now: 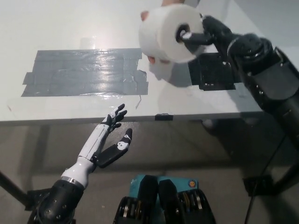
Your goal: A toilet paper roll is kept on the black spot on the desk infront of the robot and the robot inserts its right thumb into the hole in the centre to grab the roll. Then it passes the roll to a person.
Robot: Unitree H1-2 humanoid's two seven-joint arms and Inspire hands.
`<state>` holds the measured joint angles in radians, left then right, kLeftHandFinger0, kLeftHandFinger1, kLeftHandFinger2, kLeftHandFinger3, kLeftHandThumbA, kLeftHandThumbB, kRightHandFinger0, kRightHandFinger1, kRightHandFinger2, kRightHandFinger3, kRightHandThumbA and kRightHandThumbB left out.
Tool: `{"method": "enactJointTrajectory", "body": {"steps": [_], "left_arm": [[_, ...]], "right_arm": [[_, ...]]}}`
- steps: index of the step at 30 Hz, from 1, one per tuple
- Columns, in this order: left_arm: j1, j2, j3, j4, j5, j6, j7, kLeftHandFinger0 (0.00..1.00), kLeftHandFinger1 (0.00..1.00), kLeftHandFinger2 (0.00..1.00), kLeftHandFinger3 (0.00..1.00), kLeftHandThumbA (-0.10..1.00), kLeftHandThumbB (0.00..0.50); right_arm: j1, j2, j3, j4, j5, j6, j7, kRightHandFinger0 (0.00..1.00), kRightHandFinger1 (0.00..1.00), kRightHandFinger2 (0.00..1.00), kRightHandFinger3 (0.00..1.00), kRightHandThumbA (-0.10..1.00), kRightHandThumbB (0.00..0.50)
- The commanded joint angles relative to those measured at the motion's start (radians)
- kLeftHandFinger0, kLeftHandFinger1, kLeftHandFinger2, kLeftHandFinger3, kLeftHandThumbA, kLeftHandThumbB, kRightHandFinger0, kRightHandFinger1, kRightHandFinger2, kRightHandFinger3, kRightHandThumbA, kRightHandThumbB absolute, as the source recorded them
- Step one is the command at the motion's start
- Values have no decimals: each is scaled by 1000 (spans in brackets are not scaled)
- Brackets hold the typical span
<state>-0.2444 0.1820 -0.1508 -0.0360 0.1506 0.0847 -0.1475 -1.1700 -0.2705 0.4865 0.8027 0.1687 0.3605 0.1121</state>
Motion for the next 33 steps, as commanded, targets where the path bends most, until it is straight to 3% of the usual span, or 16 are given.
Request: {"method": "enactJointTrajectory", "body": {"steps": [1, 6, 8, 10, 13, 18, 22, 25, 30, 33], "left_arm": [[-32, 24, -5, -42, 14, 6, -26, 1000, 1000, 1000, 1000, 444, 1], [-33, 22, -3, -41, 4, 8, -31, 1000, 1000, 1000, 1000, 446, 11], [-31, 22, -2, -41, 2, 11, -30, 1000, 1000, 1000, 1000, 450, 13], [-31, 26, -3, -37, -6, 7, -37, 1000, 1000, 1000, 1000, 445, 0], [-30, 28, -8, -44, 8, 17, -33, 1000, 1000, 1000, 1000, 446, 0], [-40, 28, -6, -41, 4, 17, -33, 1000, 1000, 1000, 1000, 445, 0], [-54, 29, 1, -33, 3, 17, -29, 1000, 1000, 1000, 1000, 452, 0], [-51, 29, 2, -27, 11, 8, -19, 1000, 1000, 1000, 1000, 460, 0], [-26, 20, 8, -23, 9, -5, -4, 1000, 1000, 1000, 1000, 581, 2], [-3, 8, 15, -22, -6, -31, 6, 1000, 1000, 1000, 1000, 769, 27]], "right_arm": [[-95, -62, 1, -94, -113, 7, 100, 1000, 1000, 1000, 1000, 689, 498], [-75, -105, -64, -209, -119, 28, 98, 1000, 1000, 1000, 1000, 780, 500], [-59, -113, -115, -271, -112, 52, 81, 1000, 1000, 1000, 1000, 755, 500], [-36, -121, -192, -341, -78, 59, 68, 1000, 1000, 1000, 1000, 700, 469], [-5, -148, -238, -437, -127, 45, 39, 1000, 1000, 1000, 1000, 805, 496], [132, -188, -367, -787, -134, 109, 0, 1000, 1000, 1000, 1000, 935, 500], [318, -195, -379, -1158, -203, 109, 3, 1000, 1000, 1000, 1000, 1000, 500], [437, -165, -379, -1331, -205, 109, 7, 1000, 1000, 1000, 1000, 984, 492], [634, -91, -363, -1423, -172, 54, -13, 1000, 1000, 1000, 1000, 952, 438], [745, -42, -344, -1340, -203, -72, -42, 1000, 1000, 1000, 1000, 877, 358]]}}
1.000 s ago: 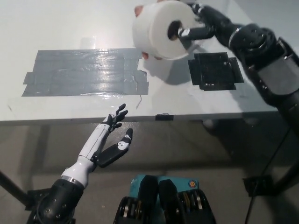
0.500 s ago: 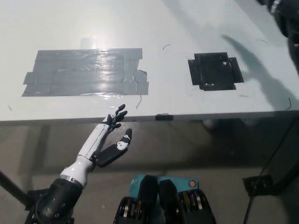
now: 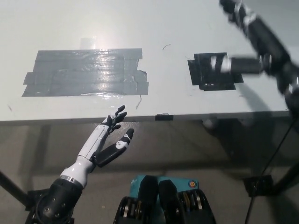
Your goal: A toilet paper roll is kept on the black spot on the desk infront of the robot and the robot inserts its right thumb into the hole in the centre to grab the roll. Then it passes the roll to a person.
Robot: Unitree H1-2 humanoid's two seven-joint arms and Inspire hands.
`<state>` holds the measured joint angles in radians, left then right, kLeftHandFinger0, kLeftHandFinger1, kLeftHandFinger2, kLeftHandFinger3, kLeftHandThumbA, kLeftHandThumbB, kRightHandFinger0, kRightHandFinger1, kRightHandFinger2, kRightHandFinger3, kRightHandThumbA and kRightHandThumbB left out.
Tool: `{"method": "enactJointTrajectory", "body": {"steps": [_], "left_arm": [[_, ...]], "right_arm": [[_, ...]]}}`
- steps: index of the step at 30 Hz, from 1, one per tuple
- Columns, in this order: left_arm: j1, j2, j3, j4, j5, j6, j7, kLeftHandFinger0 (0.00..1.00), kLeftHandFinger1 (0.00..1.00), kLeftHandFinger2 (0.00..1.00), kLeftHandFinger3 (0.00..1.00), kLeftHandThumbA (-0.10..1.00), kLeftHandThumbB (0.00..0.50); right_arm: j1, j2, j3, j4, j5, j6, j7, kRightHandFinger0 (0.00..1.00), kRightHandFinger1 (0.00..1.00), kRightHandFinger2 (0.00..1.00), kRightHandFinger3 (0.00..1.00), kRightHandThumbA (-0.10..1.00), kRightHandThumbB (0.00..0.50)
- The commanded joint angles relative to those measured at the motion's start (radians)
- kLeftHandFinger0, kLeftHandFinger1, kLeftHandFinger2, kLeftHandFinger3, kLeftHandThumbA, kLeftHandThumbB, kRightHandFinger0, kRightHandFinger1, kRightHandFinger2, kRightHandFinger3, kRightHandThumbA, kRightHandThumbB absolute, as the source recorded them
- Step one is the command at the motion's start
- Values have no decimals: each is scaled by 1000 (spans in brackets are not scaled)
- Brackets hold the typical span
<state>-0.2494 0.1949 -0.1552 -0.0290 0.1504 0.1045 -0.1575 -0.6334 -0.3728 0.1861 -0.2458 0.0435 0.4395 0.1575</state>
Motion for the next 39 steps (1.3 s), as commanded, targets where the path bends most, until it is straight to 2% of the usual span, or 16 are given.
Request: {"method": "enactJointTrajectory", "body": {"steps": [1, 2, 5, 8, 9, 11, 14, 15, 17, 19, 21, 23, 28, 30, 32, 39], "left_arm": [[13, -8, 22, -27, -9, -63, 20, 1000, 1000, 1000, 1000, 832, 29], [19, -13, 26, -29, -17, -64, 23, 1000, 1000, 1000, 1000, 865, 39], [37, -26, 37, -28, -26, -89, 36, 1000, 1000, 1000, 1000, 952, 66], [55, -33, 45, -21, -40, -127, 39, 1000, 1000, 1000, 1000, 996, 60], [58, -36, 46, -19, -38, -131, 43, 1000, 1000, 1000, 1000, 1000, 71], [70, -42, 47, -19, -35, -139, 47, 1000, 1000, 1000, 1000, 1000, 76], [79, -46, 51, -19, -32, -141, 51, 1000, 1000, 1000, 1000, 1000, 81], [80, -49, 53, -20, -33, -139, 52, 1000, 1000, 1000, 1000, 1000, 82], [109, -56, 54, -29, -33, -143, 57, 1000, 1000, 1000, 1000, 1000, 81], [135, -66, 52, -37, -28, -142, 61, 1000, 1000, 1000, 1000, 1000, 91], [162, -73, 52, -45, -22, -145, 62, 1000, 1000, 1000, 1000, 1000, 101], [179, -77, 54, -49, -17, -153, 61, 1000, 1000, 1000, 1000, 1000, 106], [228, -90, 62, -51, -17, -183, 56, 1000, 1000, 1000, 1000, 1000, 99], [235, -91, 63, -44, -17, -201, 55, 1000, 1000, 1000, 1000, 1000, 90], [256, -91, 63, -43, -14, -213, 55, 1000, 1000, 1000, 1000, 1000, 89], [270, -92, 68, -58, -22, -204, 52, 1000, 1000, 1000, 1000, 1000, 93]], "right_arm": [[250, 81, -33, -254, -103, -185, -107, 1000, 1000, 1000, 1000, 852, 335], [280, 93, -30, -218, -106, -217, -111, 1000, 1000, 1000, 1000, 833, 292], [338, 131, -21, -103, -148, -295, -137, 1000, 1000, 1000, 1000, 863, 267], [381, 180, -30, 25, -132, -378, -147, 1000, 1000, 1000, 1000, 869, 270], [393, 195, -33, 69, -130, -410, -154, 1000, 1000, 1000, 1000, 904, 283], [405, 202, -31, 124, -137, -460, -154, 1000, 1000, 1000, 1000, 931, 277], [415, 205, -28, 193, -140, -512, -145, 1000, 1000, 1000, 1000, 872, 242], [417, 204, -31, 212, -135, -523, -141, 1000, 1000, 1000, 1000, 889, 242], [437, 203, -33, 235, -123, -535, -127, 1000, 1000, 1000, 1000, 892, 239], [460, 198, -36, 238, -117, -545, -119, 1000, 1000, 1000, 1000, 912, 215], [485, 196, -38, 245, -107, -546, -110, 1000, 1000, 1000, 1000, 962, 235], [501, 199, -38, 246, -97, -552, -100, 1000, 1000, 1000, 1000, 999, 229], [553, 207, -34, 245, -76, -560, -72, 1000, 1000, 1000, 1000, 1000, 254], [560, 209, -33, 253, -77, -578, -67, 1000, 1000, 1000, 1000, 1000, 242], [576, 213, -28, 249, -77, -575, -59, 1000, 1000, 1000, 1000, 1000, 266], [575, 220, -24, 251, -79, -574, -49, 1000, 1000, 1000, 1000, 1000, 272]]}}
